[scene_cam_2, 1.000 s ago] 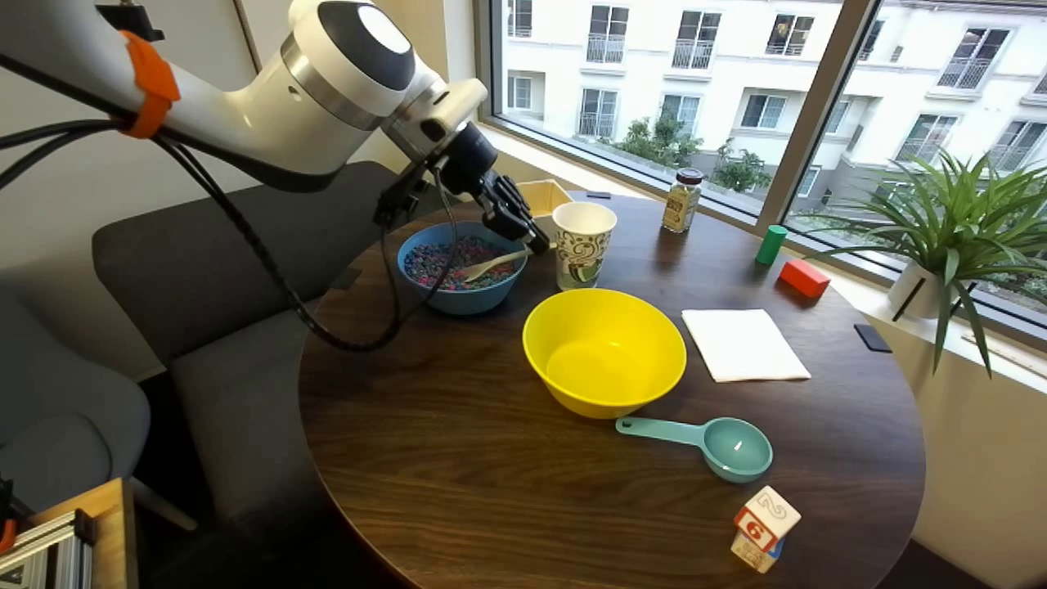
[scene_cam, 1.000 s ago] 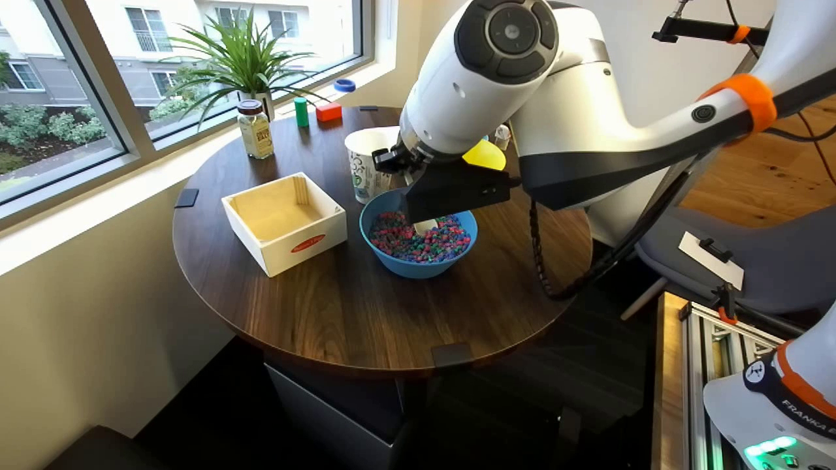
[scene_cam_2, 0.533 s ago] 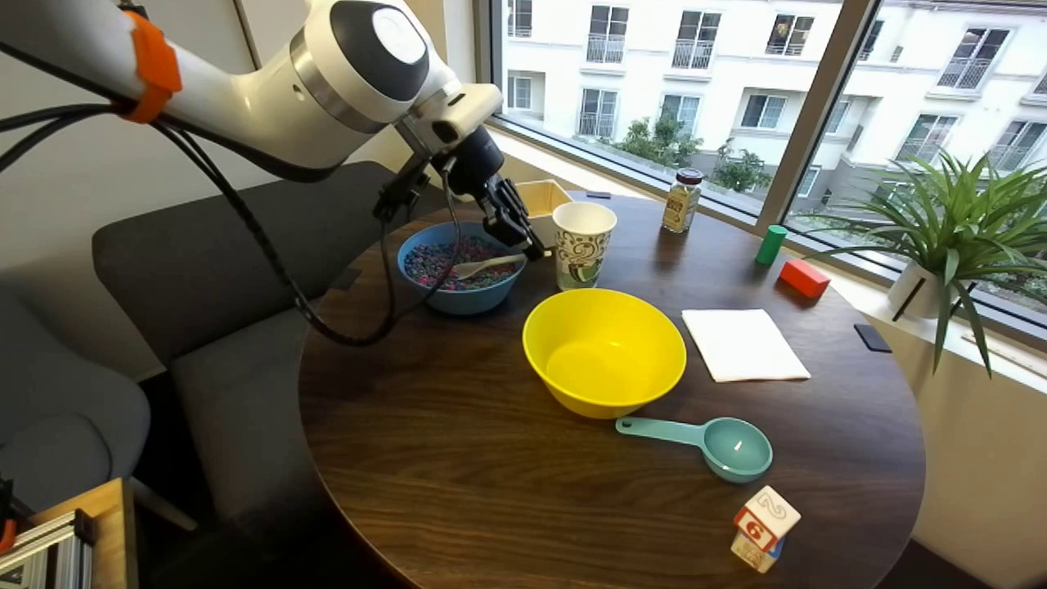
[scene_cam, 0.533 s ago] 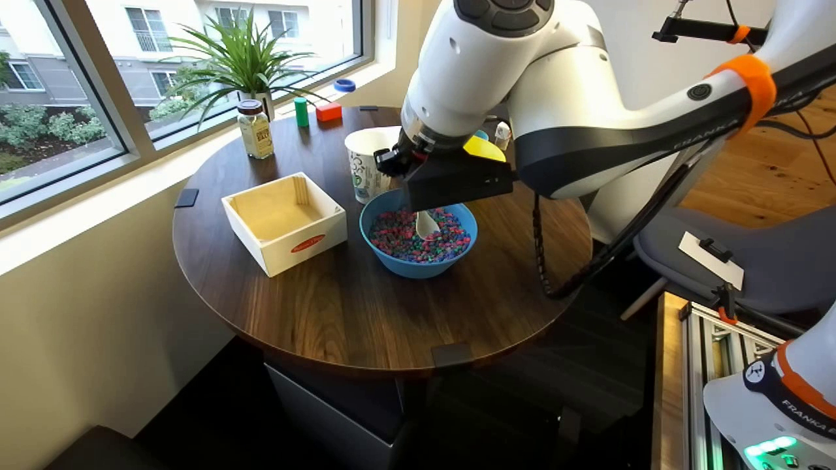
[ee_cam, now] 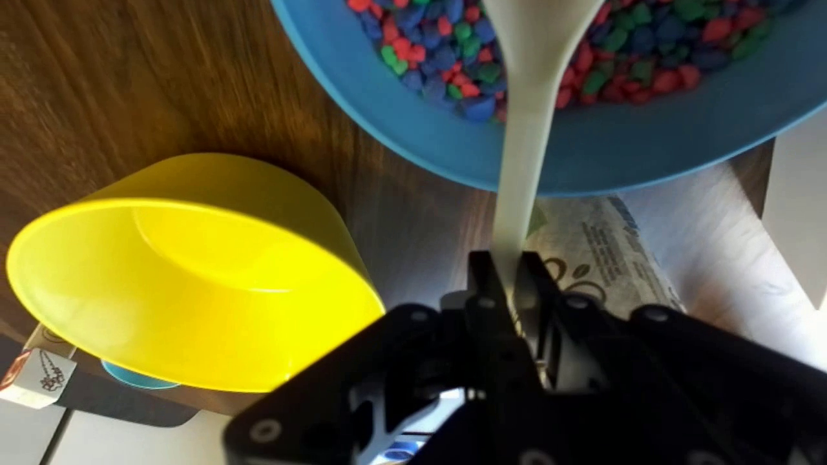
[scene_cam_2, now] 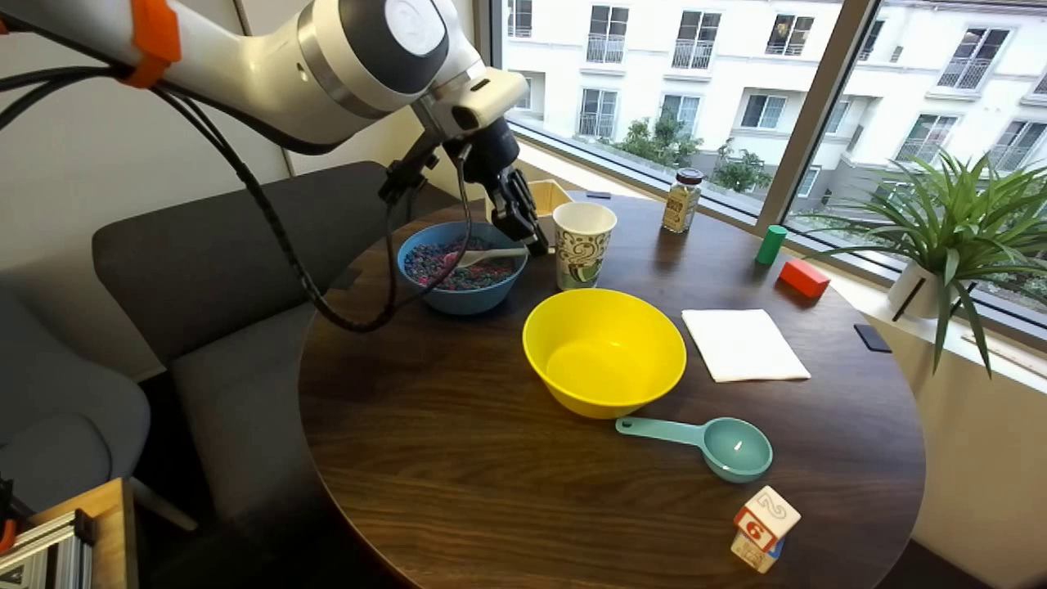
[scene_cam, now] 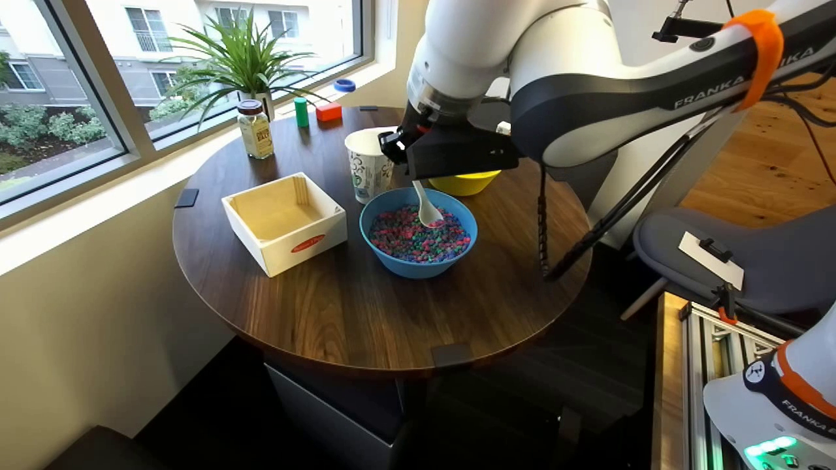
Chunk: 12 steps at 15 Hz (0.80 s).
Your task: Use the spoon to scoop out of the blue bowl, empty the content into the yellow bowl and the cup and place the spoon back
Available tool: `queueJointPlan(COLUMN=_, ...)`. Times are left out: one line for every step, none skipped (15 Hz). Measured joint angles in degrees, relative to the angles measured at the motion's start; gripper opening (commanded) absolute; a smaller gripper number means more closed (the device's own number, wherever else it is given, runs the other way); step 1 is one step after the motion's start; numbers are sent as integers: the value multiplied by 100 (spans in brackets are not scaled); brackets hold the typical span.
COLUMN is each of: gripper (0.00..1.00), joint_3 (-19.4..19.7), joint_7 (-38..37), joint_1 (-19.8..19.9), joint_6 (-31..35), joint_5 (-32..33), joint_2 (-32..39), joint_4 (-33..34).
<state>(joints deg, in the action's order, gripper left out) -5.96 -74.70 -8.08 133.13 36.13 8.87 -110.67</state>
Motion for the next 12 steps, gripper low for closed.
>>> queueJointPlan(gripper=3, joint_3=32, joint_7=35, joint_1=2, joint_6=-7, joint_5=-38, joint_2=-30, joint_4=2)
queueJointPlan(gripper=3, joint_3=61, joint_7=54, joint_1=4, joint_6=-16, joint_5=-52, joint_2=-63, joint_4=2)
queueJointPlan(gripper=3, joint_3=90, joint_7=57, joint_1=5, joint_6=-25, joint_5=-53, joint_2=-107, joint_4=2)
queueJointPlan(gripper=3, joint_3=117, joint_7=58, joint_1=5, joint_6=-38, joint_5=-52, joint_2=-164, joint_4=1)
queueJointPlan(gripper=3, joint_3=146, joint_7=57, joint_1=6, joint_6=-54, joint_5=-48, joint_2=-232, joint_4=-2)
queueJointPlan(gripper=3, joint_3=179, joint_7=57, joint_1=9, joint_6=-78, joint_5=-41, joint_2=-312, joint_4=-9)
queueJointPlan(gripper=3, joint_3=213, joint_7=55, joint_1=21, joint_6=-106, joint_5=-29, joint_2=-398, joint_4=-21)
queueJointPlan(gripper=3, joint_3=246, joint_7=51, joint_1=46, joint_6=-139, joint_5=-7, joint_2=-492, joint_4=-35)
queueJointPlan(gripper=3, joint_3=280, joint_7=46, joint_1=77, joint_6=-190, joint_5=50, joint_2=-577, joint_4=-42)
queueJointPlan(gripper=3, joint_3=315, joint_7=9, joint_1=118, joint_6=-256, joint_5=153, joint_2=-658, joint_4=-44)
queueJointPlan(gripper=3, joint_3=346, joint_7=-51, joint_1=172, joint_6=-315, joint_5=269, joint_2=-725, joint_4=-44)
queueJointPlan(gripper=3, joint_3=378, joint_7=-103, joint_1=235, joint_6=-356, joint_5=390, joint_2=-776, joint_4=-44)
